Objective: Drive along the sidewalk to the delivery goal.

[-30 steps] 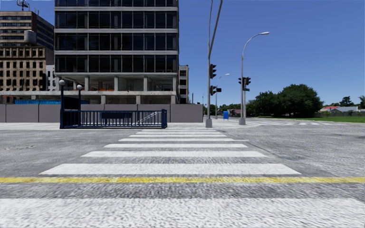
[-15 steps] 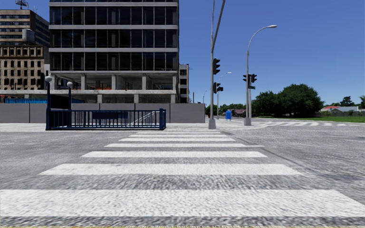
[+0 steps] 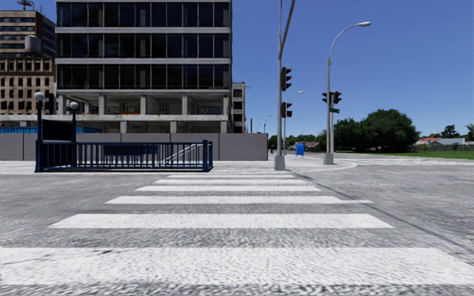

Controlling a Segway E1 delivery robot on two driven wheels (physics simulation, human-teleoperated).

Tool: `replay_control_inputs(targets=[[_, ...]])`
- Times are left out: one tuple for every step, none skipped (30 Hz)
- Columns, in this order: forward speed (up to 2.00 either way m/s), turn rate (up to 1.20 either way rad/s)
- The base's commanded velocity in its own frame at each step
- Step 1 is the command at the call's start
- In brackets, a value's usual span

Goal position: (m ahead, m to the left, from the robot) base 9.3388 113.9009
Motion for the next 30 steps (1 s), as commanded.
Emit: replay_control_inputs(targets=[[2.0, 0.0], [2.0, 0.0], [2.0, 0.0], [2.0, 0.0], [2.0, 0.0], [2.0, 0.0], [2.0, 0.0], [2.0, 0.0], [2.0, 0.0], [2.0, 0.0], [2.0, 0.0], [2.0, 0.0], [2.0, 0.0], [2.0, 0.0], [2.0, 0.0], [2.0, 0.0], [2.0, 0.0], [2.0, 0.0], [2.0, 0.0], [2.0, 0.0], [2.0, 0.0], [2.0, 0.0], [2.0, 0.0], [2.0, 0.0], [2.0, 0.0], [2.0, 0.0], [2.0, 0.0], [2.0, 0.0], [2.0, 0.0], [2.0, 0.0]])
